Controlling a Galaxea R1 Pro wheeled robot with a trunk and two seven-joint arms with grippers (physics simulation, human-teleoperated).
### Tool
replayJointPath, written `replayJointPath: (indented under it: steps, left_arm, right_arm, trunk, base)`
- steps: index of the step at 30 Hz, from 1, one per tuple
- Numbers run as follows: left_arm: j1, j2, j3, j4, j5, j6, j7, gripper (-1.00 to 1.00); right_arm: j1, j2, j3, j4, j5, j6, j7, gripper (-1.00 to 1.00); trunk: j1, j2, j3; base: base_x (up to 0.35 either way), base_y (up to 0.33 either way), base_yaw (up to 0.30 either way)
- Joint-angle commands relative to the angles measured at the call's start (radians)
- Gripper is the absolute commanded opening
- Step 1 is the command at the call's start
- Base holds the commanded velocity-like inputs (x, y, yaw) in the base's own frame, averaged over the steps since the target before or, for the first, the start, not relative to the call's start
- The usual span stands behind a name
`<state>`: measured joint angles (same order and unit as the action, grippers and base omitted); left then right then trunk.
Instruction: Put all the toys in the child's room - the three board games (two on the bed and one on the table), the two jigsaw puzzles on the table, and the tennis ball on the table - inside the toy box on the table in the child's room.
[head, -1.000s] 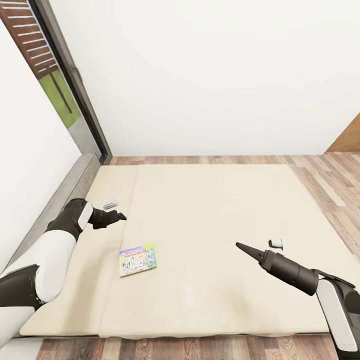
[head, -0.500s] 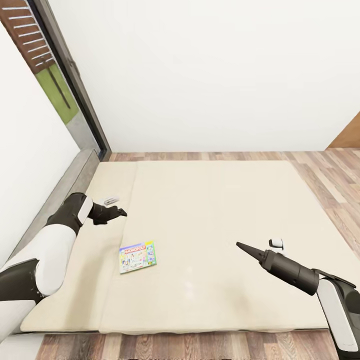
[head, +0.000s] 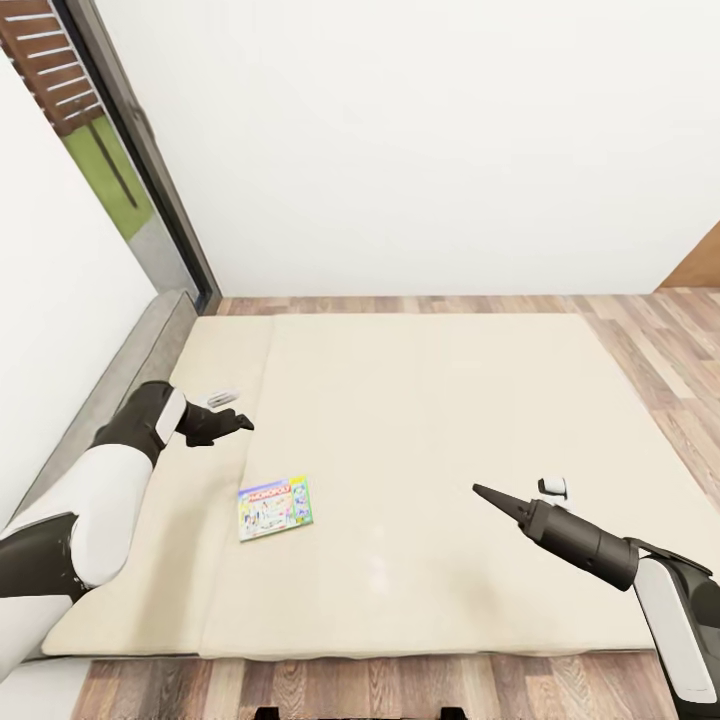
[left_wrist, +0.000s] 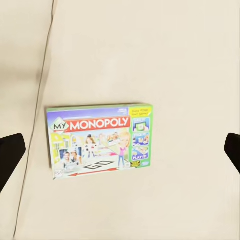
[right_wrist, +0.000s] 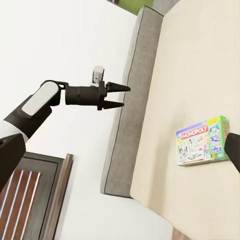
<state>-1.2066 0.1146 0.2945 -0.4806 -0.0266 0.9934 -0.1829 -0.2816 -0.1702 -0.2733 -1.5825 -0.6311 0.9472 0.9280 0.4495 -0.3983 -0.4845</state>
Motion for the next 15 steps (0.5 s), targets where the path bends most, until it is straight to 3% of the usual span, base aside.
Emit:
replayJointPath:
  steps: [1, 15]
  left_arm:
    - [-0.001, -0.001, 0.005, 0.000, -0.003, 0.004, -0.003, 1.00]
    - [-0.001, -0.007, 0.000, 0.003, -0.004, -0.029, -0.003, 1.00]
  right_arm:
    - [-0.001, 0.000, -0.001, 0.000, 0.001, 0.004, 0.003, 1.00]
    - [-0.001, -0.002, -0.007, 0.000, 0.002, 0.004, 0.032, 1.00]
  trunk:
    - [0.000, -0.002, -0.003]
    - [0.000, -0.002, -0.026]
  base:
    - [0.000, 0.000, 0.000]
    - [0.000, 0.000, 0.000]
